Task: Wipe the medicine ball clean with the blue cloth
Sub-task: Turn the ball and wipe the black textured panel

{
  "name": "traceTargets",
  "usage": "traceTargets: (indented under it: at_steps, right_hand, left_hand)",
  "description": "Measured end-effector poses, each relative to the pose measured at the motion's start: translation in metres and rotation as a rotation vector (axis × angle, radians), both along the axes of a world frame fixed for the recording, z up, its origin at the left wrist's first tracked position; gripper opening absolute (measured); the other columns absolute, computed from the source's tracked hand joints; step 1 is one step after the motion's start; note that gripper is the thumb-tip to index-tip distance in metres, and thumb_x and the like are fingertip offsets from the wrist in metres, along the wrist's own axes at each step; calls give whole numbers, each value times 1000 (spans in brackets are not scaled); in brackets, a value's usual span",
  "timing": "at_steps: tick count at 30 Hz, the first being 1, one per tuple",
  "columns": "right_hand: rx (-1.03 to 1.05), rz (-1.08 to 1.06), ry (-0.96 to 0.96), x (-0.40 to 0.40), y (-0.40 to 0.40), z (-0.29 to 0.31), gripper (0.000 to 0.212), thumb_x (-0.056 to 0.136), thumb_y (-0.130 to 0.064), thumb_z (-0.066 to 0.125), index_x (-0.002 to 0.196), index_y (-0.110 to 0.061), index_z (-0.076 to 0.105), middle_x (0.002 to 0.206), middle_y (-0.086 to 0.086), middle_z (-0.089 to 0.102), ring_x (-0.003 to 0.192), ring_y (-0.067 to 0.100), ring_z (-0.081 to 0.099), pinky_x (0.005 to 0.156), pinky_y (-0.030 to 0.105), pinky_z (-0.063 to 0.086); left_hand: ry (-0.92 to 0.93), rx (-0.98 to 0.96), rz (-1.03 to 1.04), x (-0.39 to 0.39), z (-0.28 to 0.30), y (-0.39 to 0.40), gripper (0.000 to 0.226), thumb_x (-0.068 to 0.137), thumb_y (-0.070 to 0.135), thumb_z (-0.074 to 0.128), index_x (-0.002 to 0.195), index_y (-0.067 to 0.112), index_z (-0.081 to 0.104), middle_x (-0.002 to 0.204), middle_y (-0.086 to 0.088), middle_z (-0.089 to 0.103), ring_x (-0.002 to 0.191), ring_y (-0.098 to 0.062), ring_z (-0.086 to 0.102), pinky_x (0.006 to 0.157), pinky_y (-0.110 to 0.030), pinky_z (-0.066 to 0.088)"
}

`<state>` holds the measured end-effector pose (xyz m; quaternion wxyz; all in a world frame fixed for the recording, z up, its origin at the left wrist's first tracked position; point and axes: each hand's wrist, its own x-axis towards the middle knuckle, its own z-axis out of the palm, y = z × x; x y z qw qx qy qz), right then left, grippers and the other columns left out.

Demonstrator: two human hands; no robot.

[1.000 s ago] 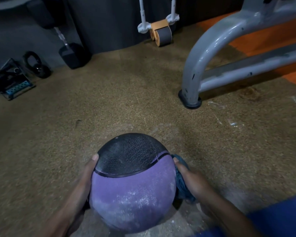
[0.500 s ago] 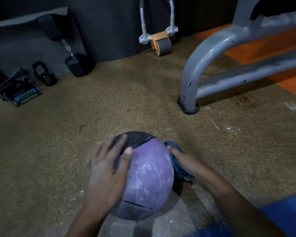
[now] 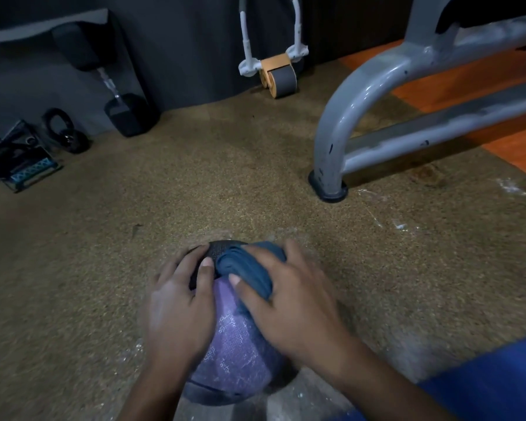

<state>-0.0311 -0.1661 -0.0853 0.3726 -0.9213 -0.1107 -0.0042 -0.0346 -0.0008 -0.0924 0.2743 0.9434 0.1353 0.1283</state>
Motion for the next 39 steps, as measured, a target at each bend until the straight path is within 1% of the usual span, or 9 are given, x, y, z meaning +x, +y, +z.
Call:
traceTargets:
  at_steps: [3,6,14,17,20,24,30,36,39]
  right_hand:
    - [199,-64,116,29,-7,-14,29,91,-60,50,104,-38,64,94,-11,57,74,0,61,76,28,50]
    - [428,-217,337,42,-24,-47,29,88,-56,57,75,-32,64,66,-9,65,61,4,64,69,38,55]
    - [167,-80,17,-15,-22,-14,46,87,-64,43,128,-44,51,110,-11,50,101,14,59,92,33,47]
    - [143,-75,40,19,-11,-19,36,90,-63,48,115,-40,59,103,-7,54,92,16,60,87,35,48]
    - [436,-215,310,53,-20,-55,26,90,-52,57,88,-28,67,80,-6,70,76,19,70,78,42,57]
    - [507,-325,402,25,-30,-79,30,96,-44,55,103,-20,71,93,0,72,83,15,65,75,18,49]
    - [143,-134,-2,-5,-17,-27,48,89,-65,42,131,-43,51,108,-11,46,97,13,56,87,30,44]
    - [427,-239,361,59,-24,-64,27,95,-46,57,81,-25,65,75,-5,68,73,19,69,75,37,56]
    - [454,-308,399,34,-27,-76,28,97,-45,54,96,-22,68,87,-2,70,78,16,64,74,30,50]
  left_hand:
    - [-29,-21,10,-5,-1,-2,54,87,63,29,127,43,59,137,19,54,129,-14,47,108,-46,38]
    - [16,-37,44,-3,2,-7,56,86,66,29,132,47,53,139,19,51,127,-16,47,107,-47,39]
    - [38,13,0,5,3,-7,59,83,66,31,131,42,58,148,14,47,134,-17,45,109,-42,37]
    - [21,24,-8,2,2,-7,63,83,68,28,132,41,56,144,16,50,131,-16,47,108,-43,39]
    - [15,18,34,3,2,-7,61,83,67,28,132,43,56,143,17,50,131,-16,48,106,-41,39]
    - [40,-15,49,11,6,-9,50,88,61,35,129,44,58,140,15,54,125,-21,52,102,-39,40]
    - [94,-28,29,25,10,-5,43,91,61,40,126,46,59,135,9,61,120,-26,56,97,-39,44]
    - [101,-79,72,24,14,-7,51,79,63,35,121,51,61,132,14,61,121,-25,55,99,-39,41]
    - [120,-109,99,28,16,-6,52,77,64,35,119,52,62,130,10,63,120,-26,56,101,-42,43]
